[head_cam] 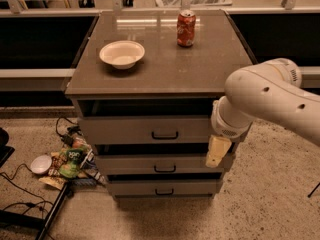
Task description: Open top drawer
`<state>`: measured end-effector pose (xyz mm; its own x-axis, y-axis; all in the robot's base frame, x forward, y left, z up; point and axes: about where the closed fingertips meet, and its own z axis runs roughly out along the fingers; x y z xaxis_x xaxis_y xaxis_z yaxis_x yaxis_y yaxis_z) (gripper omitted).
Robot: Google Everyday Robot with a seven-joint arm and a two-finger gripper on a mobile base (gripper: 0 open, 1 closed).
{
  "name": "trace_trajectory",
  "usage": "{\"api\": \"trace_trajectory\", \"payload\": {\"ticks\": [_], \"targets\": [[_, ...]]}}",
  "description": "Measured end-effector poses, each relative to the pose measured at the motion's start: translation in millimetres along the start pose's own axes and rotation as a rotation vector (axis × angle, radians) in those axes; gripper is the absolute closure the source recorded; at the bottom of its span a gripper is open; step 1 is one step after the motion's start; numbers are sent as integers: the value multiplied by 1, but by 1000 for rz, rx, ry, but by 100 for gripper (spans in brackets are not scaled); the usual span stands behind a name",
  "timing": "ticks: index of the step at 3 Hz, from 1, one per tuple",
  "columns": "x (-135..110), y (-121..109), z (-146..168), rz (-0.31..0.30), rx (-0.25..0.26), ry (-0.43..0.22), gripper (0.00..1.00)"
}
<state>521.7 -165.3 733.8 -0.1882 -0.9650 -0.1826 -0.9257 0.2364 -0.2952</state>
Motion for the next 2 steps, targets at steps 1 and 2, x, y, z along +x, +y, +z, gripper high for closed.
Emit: {"api": "trace_trajectory", "payload": {"ticks": [1,2], "targets": [[-6,-6,19,-34,-18,-1,0],[-7,-16,34,-50,-62,7,0]]}}
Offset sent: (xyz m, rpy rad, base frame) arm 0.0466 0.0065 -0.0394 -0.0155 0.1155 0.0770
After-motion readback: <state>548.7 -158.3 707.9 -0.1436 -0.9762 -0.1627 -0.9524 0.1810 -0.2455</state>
